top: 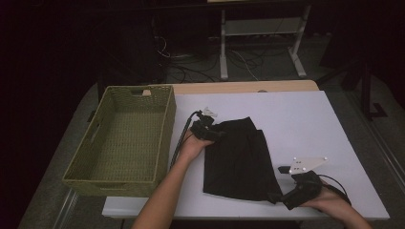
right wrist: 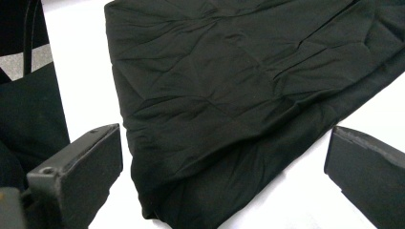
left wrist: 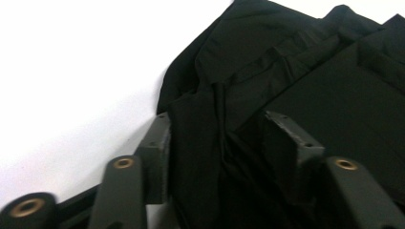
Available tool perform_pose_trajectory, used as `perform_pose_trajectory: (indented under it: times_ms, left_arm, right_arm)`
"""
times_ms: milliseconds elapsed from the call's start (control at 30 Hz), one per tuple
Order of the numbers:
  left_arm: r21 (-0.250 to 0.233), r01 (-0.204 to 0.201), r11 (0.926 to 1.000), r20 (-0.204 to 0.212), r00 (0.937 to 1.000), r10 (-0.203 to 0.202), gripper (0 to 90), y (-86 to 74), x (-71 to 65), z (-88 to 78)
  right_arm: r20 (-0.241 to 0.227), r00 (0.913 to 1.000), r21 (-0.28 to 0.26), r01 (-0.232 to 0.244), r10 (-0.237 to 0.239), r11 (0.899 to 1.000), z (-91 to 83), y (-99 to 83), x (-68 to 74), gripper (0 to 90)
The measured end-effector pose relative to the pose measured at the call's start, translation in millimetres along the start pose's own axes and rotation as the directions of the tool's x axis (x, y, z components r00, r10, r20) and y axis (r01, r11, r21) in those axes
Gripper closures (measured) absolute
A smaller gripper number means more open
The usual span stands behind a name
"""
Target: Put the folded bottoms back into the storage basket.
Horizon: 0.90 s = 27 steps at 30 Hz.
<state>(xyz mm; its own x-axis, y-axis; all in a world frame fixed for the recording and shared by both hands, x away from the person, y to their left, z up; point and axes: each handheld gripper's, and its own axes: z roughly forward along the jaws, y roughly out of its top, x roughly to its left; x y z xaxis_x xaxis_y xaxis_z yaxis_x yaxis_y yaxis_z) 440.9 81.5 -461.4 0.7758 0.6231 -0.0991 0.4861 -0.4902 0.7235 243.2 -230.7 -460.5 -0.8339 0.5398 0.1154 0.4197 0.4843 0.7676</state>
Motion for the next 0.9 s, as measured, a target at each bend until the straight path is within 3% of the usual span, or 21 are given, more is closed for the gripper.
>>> perform_pose_trajectory:
  times_ms: [233, 400, 667, 900]
  left_arm:
    - [0.0, 0.011, 0.9999, 0.058, 0.9982, -0.011, 67.5, 0.0, -0.9, 0.7]
    - [0.003, 0.03, 0.9995, 0.078, 0.9965, -0.03, 76.3, 0.0, -1.2, 0.8]
    - [0.005, 0.051, 0.9987, 0.073, 0.996, -0.051, 78.9, 0.1, -1.8, 0.9]
    - [0.006, 0.052, 0.9986, 0.07, 0.9962, -0.052, 79.1, 0.1, -2.0, 0.9]
  right_arm:
    - [-0.001, 1.0, 0.001, 0.002, -0.002, 1.0, 0.2, 0.0, 0.0, 0.0]
    - [-0.001, 1.0, 0.001, 0.002, -0.002, 1.0, 0.4, 0.2, 0.4, 0.0]
    - [0.008, 1.0, 0.005, 0.002, -0.002, 1.0, 0.5, 0.8, 1.4, 0.0]
    - [0.008, 1.0, 0.035, 0.003, -0.003, 0.999, 3.8, -0.5, 2.5, 5.9]
